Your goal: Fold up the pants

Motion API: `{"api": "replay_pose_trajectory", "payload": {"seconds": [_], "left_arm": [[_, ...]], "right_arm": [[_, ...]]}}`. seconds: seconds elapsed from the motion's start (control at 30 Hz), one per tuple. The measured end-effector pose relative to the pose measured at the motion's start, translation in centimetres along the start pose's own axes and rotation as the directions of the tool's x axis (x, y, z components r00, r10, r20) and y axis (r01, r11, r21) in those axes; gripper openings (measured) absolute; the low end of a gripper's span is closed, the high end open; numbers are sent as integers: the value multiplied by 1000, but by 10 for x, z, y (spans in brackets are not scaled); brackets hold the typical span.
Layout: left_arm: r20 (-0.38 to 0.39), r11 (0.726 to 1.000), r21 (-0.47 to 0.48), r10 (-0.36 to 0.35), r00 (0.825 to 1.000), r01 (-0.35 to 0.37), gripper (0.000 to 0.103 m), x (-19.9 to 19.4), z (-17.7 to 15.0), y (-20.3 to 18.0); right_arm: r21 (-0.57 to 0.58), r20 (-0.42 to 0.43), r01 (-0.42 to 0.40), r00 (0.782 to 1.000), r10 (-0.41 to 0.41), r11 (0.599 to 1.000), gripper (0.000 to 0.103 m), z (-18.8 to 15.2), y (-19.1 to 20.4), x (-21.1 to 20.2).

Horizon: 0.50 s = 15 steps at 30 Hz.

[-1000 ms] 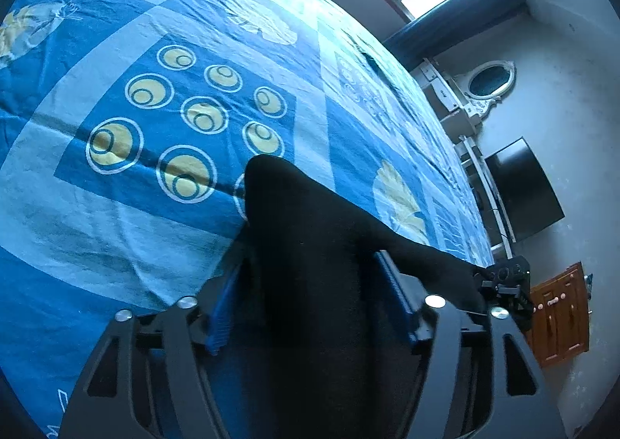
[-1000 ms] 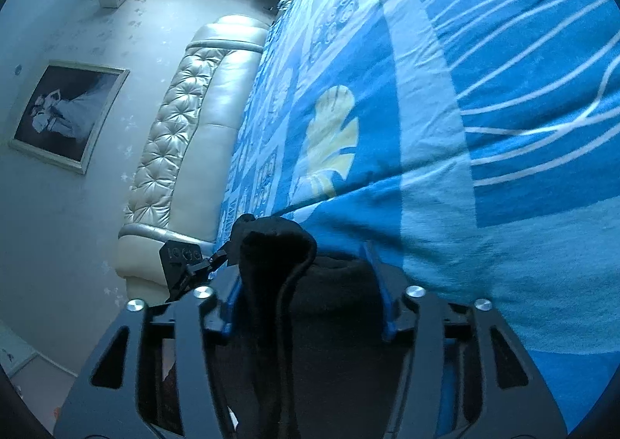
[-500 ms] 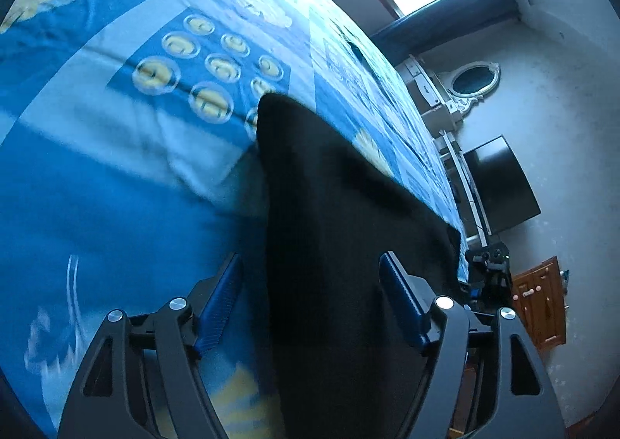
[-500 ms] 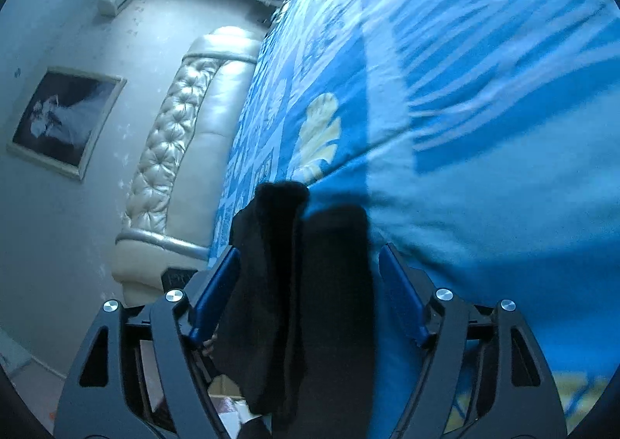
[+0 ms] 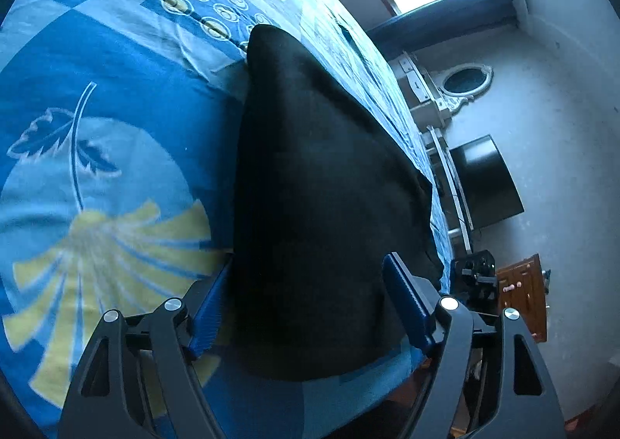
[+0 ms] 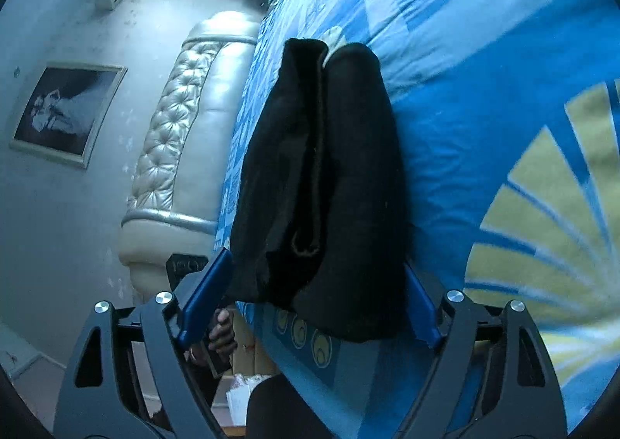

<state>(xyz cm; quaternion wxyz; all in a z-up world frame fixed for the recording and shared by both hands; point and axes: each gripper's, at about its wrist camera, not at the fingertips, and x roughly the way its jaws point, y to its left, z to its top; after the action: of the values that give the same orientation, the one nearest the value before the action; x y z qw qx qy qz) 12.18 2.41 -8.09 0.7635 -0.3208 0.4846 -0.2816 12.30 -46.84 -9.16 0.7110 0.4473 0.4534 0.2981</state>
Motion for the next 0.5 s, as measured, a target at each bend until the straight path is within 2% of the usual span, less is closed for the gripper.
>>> {"api": "replay_pose_trajectory", "payload": {"seconds": [0.07,0.1,0.17,0.2,0.23,0.3,0.37,0.5], "left_arm": [[-3,1000,11,26,1000,-26,75,4,-4,-4],[1,999,22,40,999,-40,75,5,-4,-6],[9,998,17,52,999,-53,75,7,-2,-7],[12,999,9,52,999,-52,75,8,-2,-7],[15,998,6,58,998,-58,73,9,1,-6],[20,996,17,87,996,-88,63,11,1,-8],[27,995,22,98,995,-99,57,12,-2,-10],[26,994,34,108,994,-108,51,11,1,-9]], "right_arm": [[-22,-3,26,1000,-26,999,79,-3,6,6],[-31,-2,44,999,-44,999,64,-4,8,8],[-6,-7,56,998,-56,998,43,-6,6,14],[8,-4,45,999,-45,999,38,-7,5,16],[16,4,29,1000,-29,999,36,-9,1,15],[20,8,16,1000,-17,1000,34,-10,-1,14],[22,15,12,1000,-13,1000,32,-12,-2,12],[11,23,15,1000,-15,1000,31,-16,1,12]]}}
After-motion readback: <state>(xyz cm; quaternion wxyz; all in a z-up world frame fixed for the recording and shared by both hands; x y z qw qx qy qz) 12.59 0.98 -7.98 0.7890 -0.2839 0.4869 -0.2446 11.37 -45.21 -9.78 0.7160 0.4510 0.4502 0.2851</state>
